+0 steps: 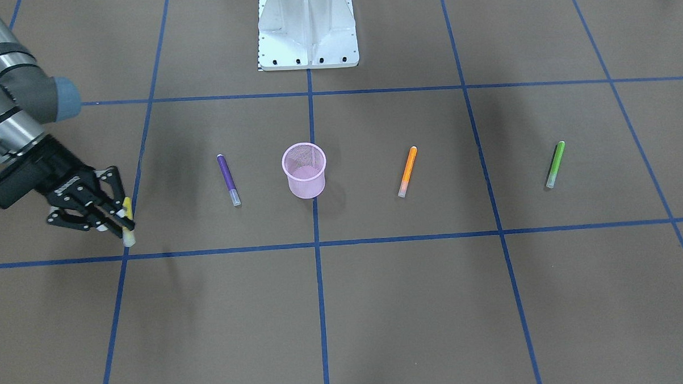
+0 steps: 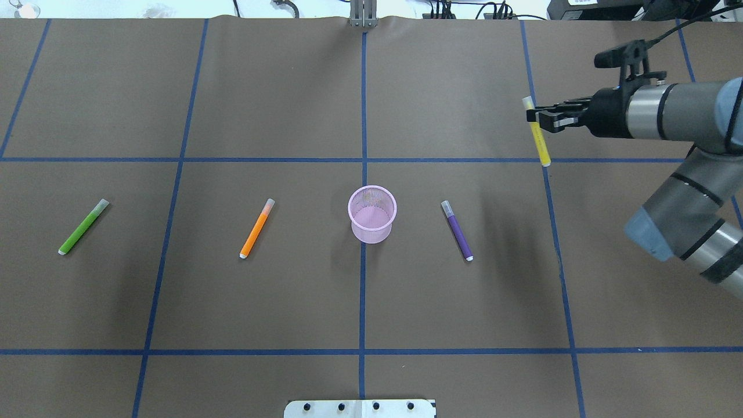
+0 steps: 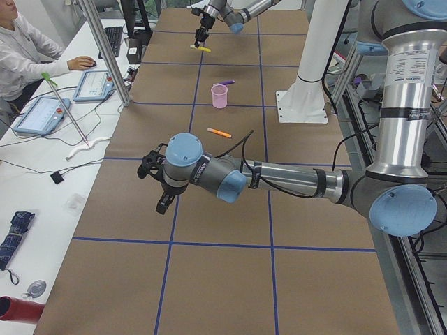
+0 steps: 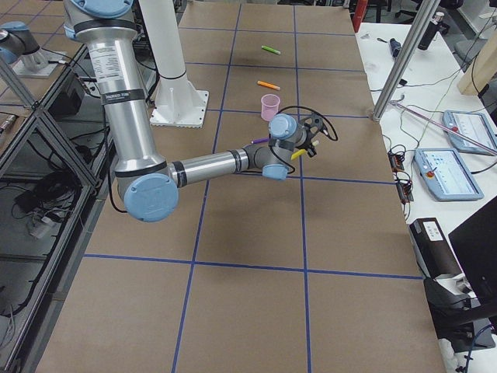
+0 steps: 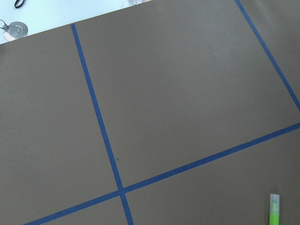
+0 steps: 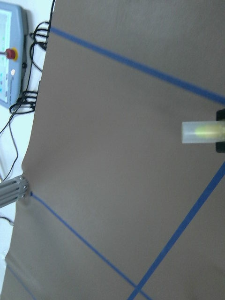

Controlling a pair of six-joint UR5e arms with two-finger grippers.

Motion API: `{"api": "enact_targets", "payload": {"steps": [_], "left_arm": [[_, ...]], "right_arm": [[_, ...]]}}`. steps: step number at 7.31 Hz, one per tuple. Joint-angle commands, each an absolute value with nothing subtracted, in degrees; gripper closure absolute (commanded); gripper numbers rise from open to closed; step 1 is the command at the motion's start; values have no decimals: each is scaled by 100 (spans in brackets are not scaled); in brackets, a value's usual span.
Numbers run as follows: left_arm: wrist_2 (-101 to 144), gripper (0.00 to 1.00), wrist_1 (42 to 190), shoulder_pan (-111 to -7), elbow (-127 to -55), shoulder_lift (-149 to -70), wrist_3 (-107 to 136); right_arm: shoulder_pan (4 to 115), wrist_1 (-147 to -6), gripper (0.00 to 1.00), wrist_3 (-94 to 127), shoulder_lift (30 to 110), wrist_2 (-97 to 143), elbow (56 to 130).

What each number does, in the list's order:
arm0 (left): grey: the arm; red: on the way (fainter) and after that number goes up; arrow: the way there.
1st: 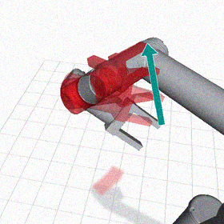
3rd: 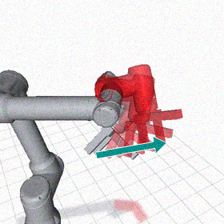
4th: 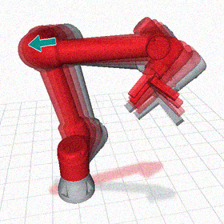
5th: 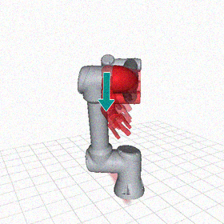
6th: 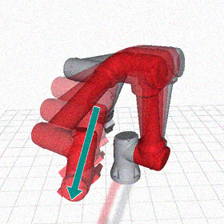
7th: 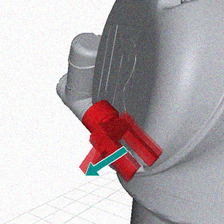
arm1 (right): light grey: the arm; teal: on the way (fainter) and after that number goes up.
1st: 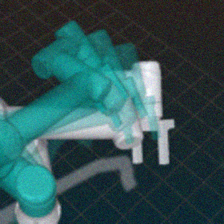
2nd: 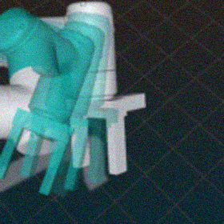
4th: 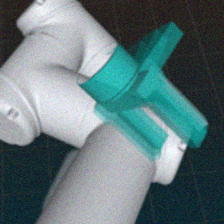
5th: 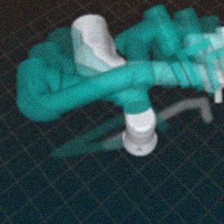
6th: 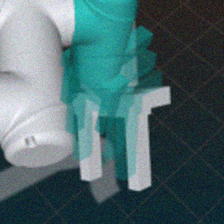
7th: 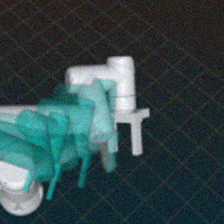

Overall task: Collect pens into pen holder
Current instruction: 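Lift the yellow marker with the right gripper and carry it toward the cup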

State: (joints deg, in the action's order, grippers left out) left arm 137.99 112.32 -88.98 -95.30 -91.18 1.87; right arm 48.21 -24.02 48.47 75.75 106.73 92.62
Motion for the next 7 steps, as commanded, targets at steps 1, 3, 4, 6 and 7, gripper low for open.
{"api": "enact_targets", "payload": {"steps": [1,3,4,6,7], "left_arm": [[13799,0,11232,-8895,-9527,-9132,193],[13799,0,11232,-8886,-9527,-9132,185],[13799,0,11232,-8886,-9519,-9132,193],[13799,0,11232,-8886,-9501,-9132,193],[13799,0,11232,-8886,-9501,-9132,193]], "right_arm": [[3216,-2408,100,5150,7043,8326,9633],[2035,-2470,100,5063,6497,6518,9589],[1848,-2478,100,5063,6382,6347,9571],[1775,-2496,100,4818,6337,6179,9536],[1775,-2496,100,4512,6337,6057,9519]]}}
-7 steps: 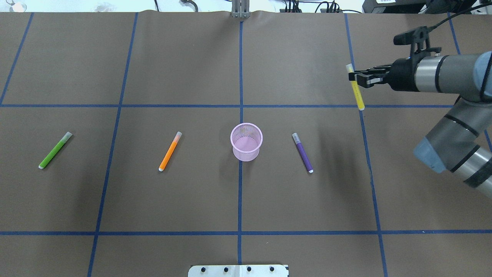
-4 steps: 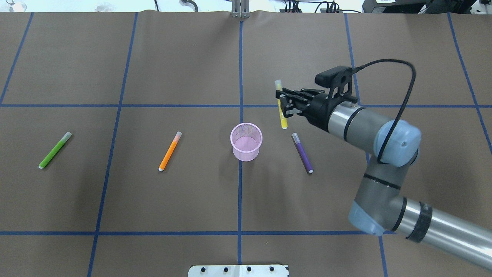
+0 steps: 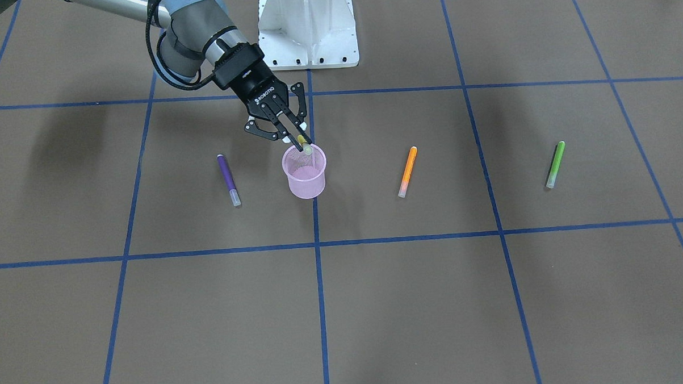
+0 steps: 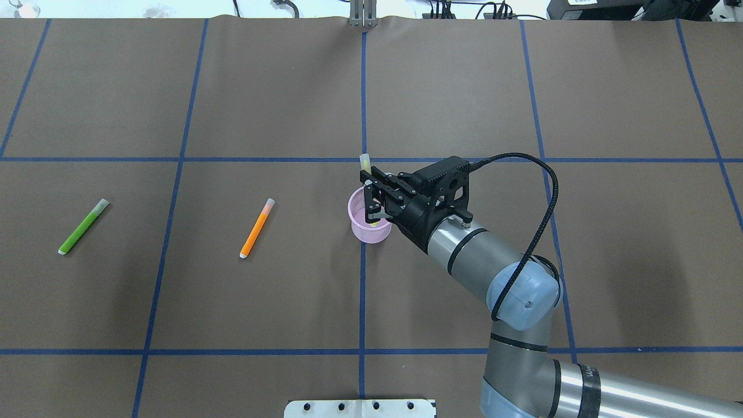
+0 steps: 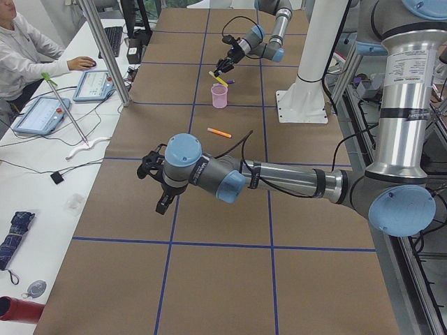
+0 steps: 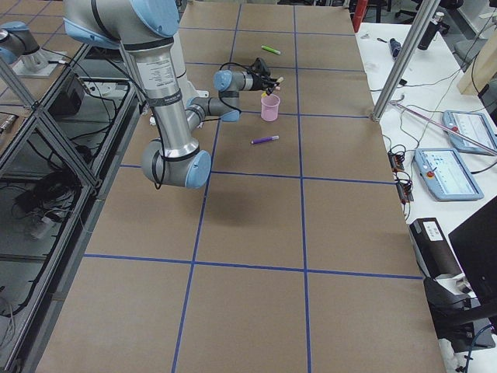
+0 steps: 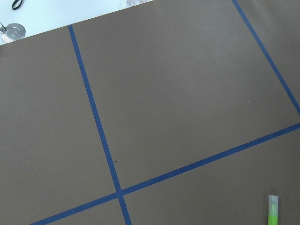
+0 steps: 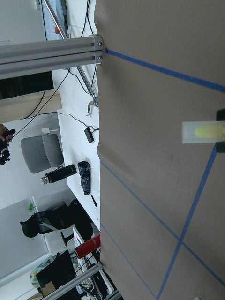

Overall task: Collect pens into pen holder
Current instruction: 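Lift the yellow marker with the right gripper and carry it toward the cup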

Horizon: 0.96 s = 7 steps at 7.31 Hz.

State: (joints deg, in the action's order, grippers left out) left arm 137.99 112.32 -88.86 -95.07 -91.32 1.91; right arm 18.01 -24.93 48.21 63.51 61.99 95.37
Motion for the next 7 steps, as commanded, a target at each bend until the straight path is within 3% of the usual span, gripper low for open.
{"api": "enact_targets", "payload": {"steps": [1,7], "left_arm": [[13799,0,11232,-8886,-9501,-9132,193],[13808,0,11232,-8886,-9483,-9132,193]], "right_arm": [[1775,-2505,100,4465,6224,5838,9440],[1854,-2961,100,4482,5801,5538,8904]]}}
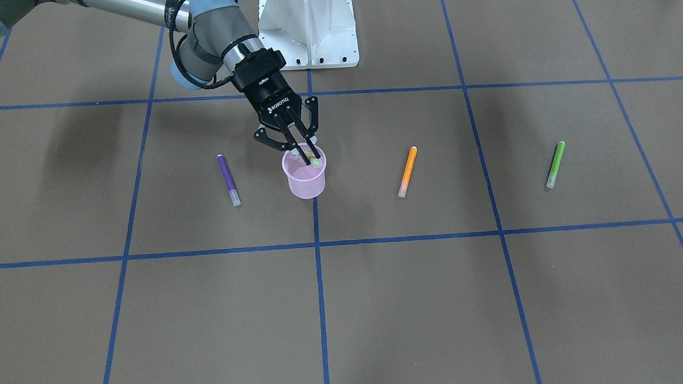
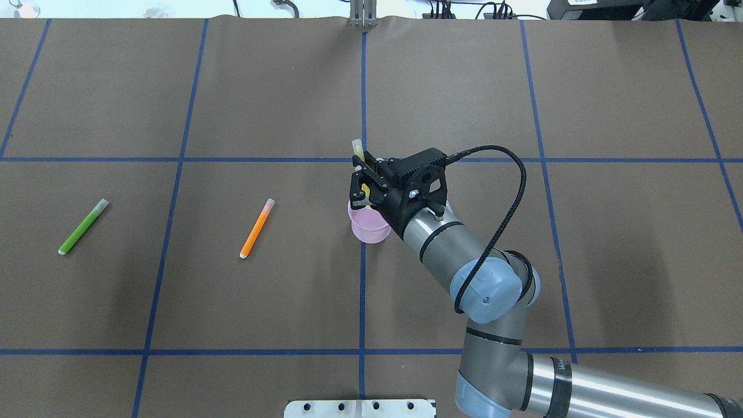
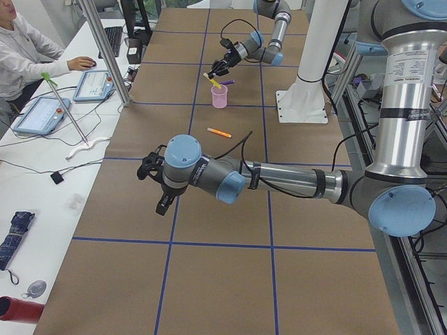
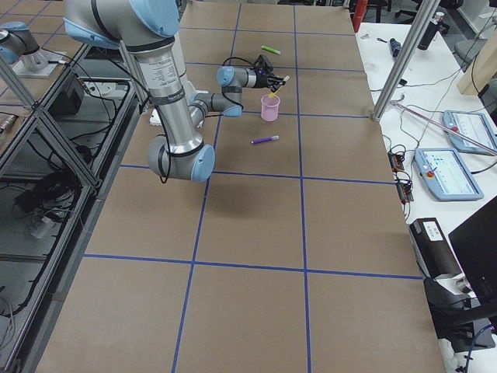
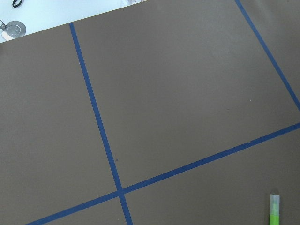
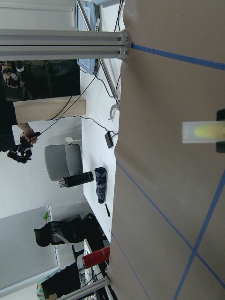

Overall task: Collect pens into pen holder
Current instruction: 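Drop the yellow marker into the pink cup with the right gripper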

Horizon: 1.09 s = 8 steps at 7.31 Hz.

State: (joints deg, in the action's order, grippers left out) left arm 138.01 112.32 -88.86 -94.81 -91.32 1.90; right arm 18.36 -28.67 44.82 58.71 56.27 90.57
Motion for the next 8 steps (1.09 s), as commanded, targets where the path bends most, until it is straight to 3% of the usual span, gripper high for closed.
{"api": "enact_targets", "payload": {"steps": [1,2,3,4,6,8], "left_arm": [[13799,0,11232,-8886,-9475,-9132,185],[13799,0,11232,-8886,-9475,-9123,185],[13799,0,11232,-8886,-9475,-9123,185],[13799,0,11232,-8886,-9483,-9132,193],[13808,0,11232,-8886,-9475,-9123,185],[13808,0,11494,-8886,-9466,-9123,185]], "right_arm": [[1846,-3005,100,4474,5792,5511,8903],[1802,-2997,88,4517,5809,5511,8895],[1741,-3006,36,4526,5818,5502,8895],[1627,-3015,2,4535,5836,5319,8895],[1556,-3032,1,4535,5792,5150,8912],[1826,-4228,2,4779,5775,5403,9444]]}}
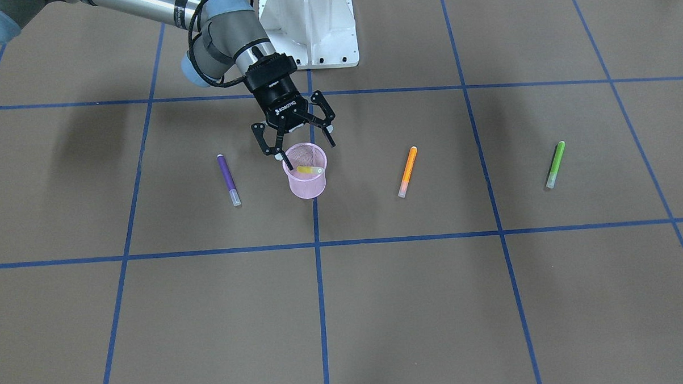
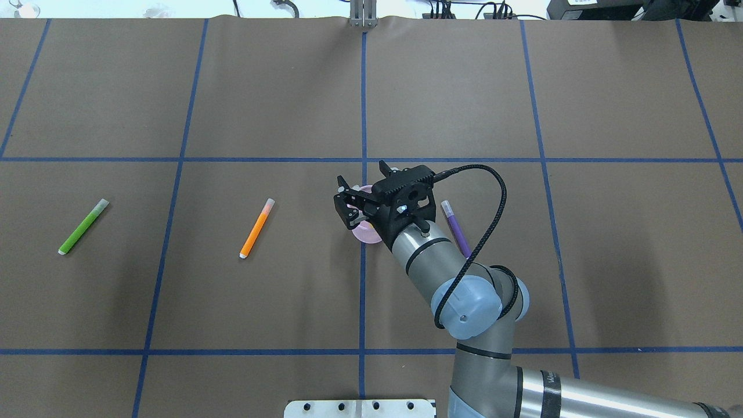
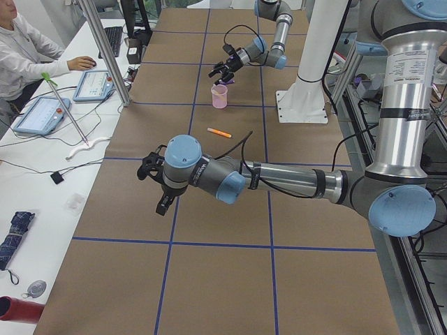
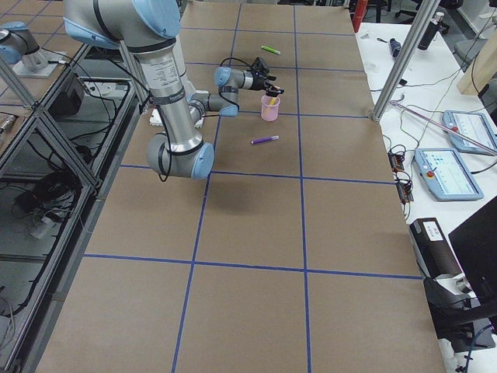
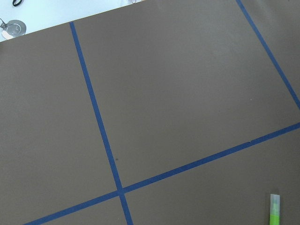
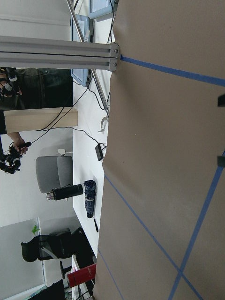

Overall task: Collect pens into pen holder
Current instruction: 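Drop the yellow marker into the pink cup with the right gripper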

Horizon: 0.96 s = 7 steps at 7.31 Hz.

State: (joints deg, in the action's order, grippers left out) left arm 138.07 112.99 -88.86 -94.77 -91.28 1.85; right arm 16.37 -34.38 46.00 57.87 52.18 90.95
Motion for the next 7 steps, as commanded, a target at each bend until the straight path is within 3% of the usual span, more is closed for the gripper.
{"api": "enact_targets", "payload": {"steps": [1,3,7], "left_arm": [[13799,0,11940,-8877,-9422,-9071,167],[13790,0,12629,-8450,-9107,-8956,316],[13502,0,12744,-7333,-9132,-8974,1677]], "right_arm": [[2237,-5176,2,5242,5783,6275,9822],[3133,-6403,2,5519,5783,7964,10212],[5251,-8083,1,4961,5923,11542,10239]]}}
